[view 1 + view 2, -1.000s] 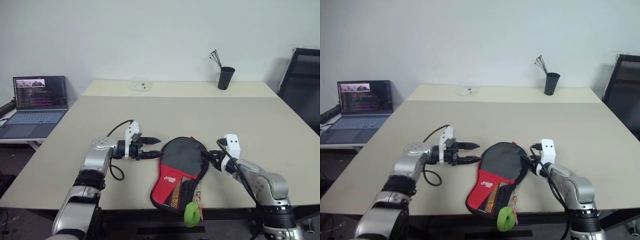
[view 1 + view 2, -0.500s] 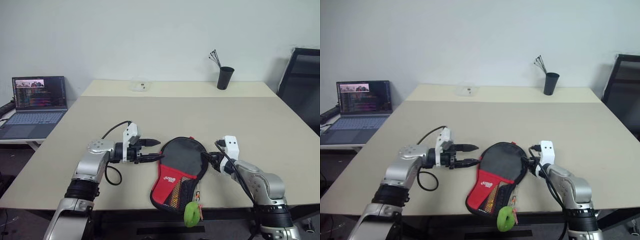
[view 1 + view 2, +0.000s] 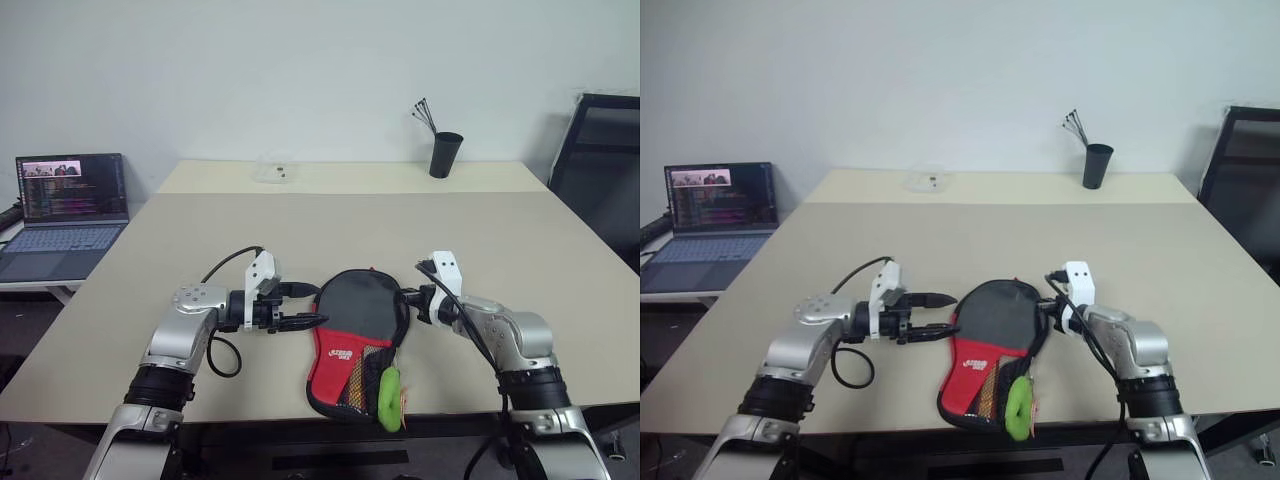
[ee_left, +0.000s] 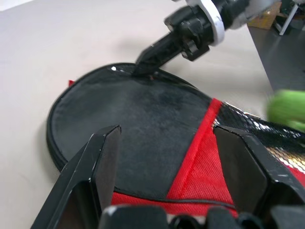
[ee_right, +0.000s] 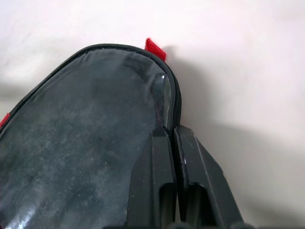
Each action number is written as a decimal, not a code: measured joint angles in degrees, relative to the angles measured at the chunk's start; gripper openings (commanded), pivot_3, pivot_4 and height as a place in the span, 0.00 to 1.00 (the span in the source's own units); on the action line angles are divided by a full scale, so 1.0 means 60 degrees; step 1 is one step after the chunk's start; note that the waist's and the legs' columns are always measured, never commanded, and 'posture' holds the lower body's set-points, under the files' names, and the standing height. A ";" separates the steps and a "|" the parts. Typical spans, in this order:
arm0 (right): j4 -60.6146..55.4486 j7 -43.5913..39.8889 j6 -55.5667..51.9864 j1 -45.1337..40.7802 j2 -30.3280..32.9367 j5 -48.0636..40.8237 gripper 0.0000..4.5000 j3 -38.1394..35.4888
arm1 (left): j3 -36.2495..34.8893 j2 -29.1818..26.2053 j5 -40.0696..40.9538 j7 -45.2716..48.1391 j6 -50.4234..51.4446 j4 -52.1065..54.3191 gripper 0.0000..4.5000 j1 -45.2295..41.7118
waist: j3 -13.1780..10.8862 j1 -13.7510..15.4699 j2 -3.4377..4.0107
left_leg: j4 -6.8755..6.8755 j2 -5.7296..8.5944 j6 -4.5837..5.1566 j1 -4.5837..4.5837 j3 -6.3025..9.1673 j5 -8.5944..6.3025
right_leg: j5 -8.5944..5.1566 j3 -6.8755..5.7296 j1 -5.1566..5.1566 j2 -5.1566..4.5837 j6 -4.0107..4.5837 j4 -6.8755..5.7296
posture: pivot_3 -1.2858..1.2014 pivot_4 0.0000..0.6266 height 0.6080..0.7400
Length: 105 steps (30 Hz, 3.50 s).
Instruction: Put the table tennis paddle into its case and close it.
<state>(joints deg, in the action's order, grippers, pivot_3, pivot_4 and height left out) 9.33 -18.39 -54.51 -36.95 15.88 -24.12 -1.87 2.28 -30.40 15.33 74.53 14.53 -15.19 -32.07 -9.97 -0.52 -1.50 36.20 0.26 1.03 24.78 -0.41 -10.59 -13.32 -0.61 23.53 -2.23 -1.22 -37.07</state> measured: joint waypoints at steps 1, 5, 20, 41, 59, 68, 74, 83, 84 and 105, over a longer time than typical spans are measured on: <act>0.0355 -0.0131 0.0175 -0.0268 0.0012 0.0121 0.01 0.0088 | 0.0006 -0.0002 0.0002 -0.0018 -0.0004 0.0006 0.75 0.0020 | -0.0001 0.0000 0.0000 | -0.0001 0.0000 0.0000 0.0000 -0.0001 0.0000 | 0.0001 -0.0001 0.0001 0.0000 -0.0001 0.0000 | 0.52 0.24 1.00; 0.1284 -0.0566 0.0791 -0.1015 0.0007 0.0473 0.01 0.0267 | 0.0010 -0.0018 0.0002 -0.0030 -0.0081 0.0005 0.75 0.0062 | -0.0003 0.0003 0.0002 | -0.0010 0.0000 0.0000 0.0000 -0.0002 0.0000 | 0.0002 -0.0002 0.0004 0.0001 0.0000 0.0003 | 0.52 0.24 1.00; 0.2964 -0.1226 0.1908 -0.1692 -0.0174 0.1400 0.15 0.0568 | 0.0270 -0.0021 -0.0022 -0.0040 -0.0474 -0.0260 0.75 0.0018 | -0.0005 0.0000 0.0003 | -0.0018 0.0000 0.0000 0.0001 -0.0004 0.0000 | 0.0023 -0.0002 0.0009 0.0003 0.0036 0.0001 | 0.52 0.24 1.00; -0.4814 -0.2120 -0.1431 0.1755 0.2072 -0.1136 1.00 -0.0305 | 0.1272 0.1622 -0.1541 -0.0002 -0.3023 -0.5455 0.75 -0.3096 | -0.0013 0.0106 -0.0009 | -0.0015 0.0014 0.0000 0.0018 0.0004 -0.0001 | -0.0006 -0.0013 0.0007 0.0001 -0.0017 0.0019 | 0.52 0.24 1.00; -0.8669 -0.3097 -0.1200 0.4494 0.5208 -0.1664 1.00 0.1466 | 0.1436 0.2528 -0.2313 -0.0036 -0.3971 -0.6995 0.75 -0.3672 | -0.0039 0.0086 -0.0045 | -0.0010 0.0007 -0.0002 0.0014 0.0012 -0.0002 | -0.0008 -0.0020 -0.0001 -0.0002 -0.0017 0.0030 | 0.52 0.24 1.00; -0.7353 -0.3041 0.0289 0.5253 0.5517 -0.0011 1.00 0.2344 | 0.1433 0.2514 -0.2333 -0.0040 -0.3977 -0.7000 0.75 -0.3676 | -0.0040 0.0098 -0.0048 | -0.0010 0.0009 -0.0001 0.0013 0.0009 -0.0001 | -0.0008 -0.0024 -0.0001 0.0002 -0.0018 0.0027 | 0.52 0.24 1.00; -0.7324 -0.3151 0.0873 0.5524 0.5498 0.0473 1.00 0.2488 | 0.1432 0.2495 -0.2332 -0.0045 -0.3977 -0.6999 0.75 -0.3675 | -0.0038 0.0095 -0.0051 | -0.0002 0.0009 -0.0001 0.0010 0.0015 -0.0001 | -0.0007 -0.0032 -0.0010 0.0007 -0.0021 0.0025 | 0.52 0.24 1.00; -0.7289 -0.2750 0.0180 0.5137 0.4733 0.0767 0.47 0.2504 | 0.1433 0.2490 -0.2396 0.0039 -0.4025 -0.7088 0.75 -0.3673 | -0.0033 0.0067 -0.0059 | 0.0003 -0.0001 -0.0002 -0.0004 0.0020 -0.0001 | -0.0006 -0.0030 -0.0018 0.0010 -0.0018 0.0015 | 0.52 0.24 1.00; -0.7296 -0.2750 0.0114 0.5109 0.4709 0.0766 0.40 0.2504 | 0.1435 0.2491 -0.2401 0.0065 -0.4025 -0.7124 0.75 -0.3673 | -0.0033 0.0069 -0.0059 | 0.0002 -0.0001 -0.0002 -0.0003 0.0020 -0.0001 | -0.0006 -0.0030 -0.0018 0.0010 -0.0018 0.0017 | 0.52 0.24 1.00; -0.7199 -0.3923 -0.1230 0.3303 0.6002 -0.0243 0.00 0.1445 | 0.1462 0.2925 -0.3126 -0.0166 -0.4777 -0.8786 0.75 -0.4302 | -0.0016 0.0169 -0.0055 | 0.0040 0.0010 -0.0002 -0.0007 0.0040 -0.0002 | -0.0023 -0.0041 -0.0054 -0.0007 0.0010 0.0020 | 0.52 0.24 1.00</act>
<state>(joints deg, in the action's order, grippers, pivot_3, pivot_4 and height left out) -33.87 -41.93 -61.89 -17.13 51.89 -25.58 6.79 11.05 -12.85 -3.43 73.53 -14.13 -67.91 -57.88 -10.07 0.49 -1.83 36.44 0.32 1.02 24.74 -0.17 -10.60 -13.45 -0.86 23.21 -2.27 -1.16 -36.95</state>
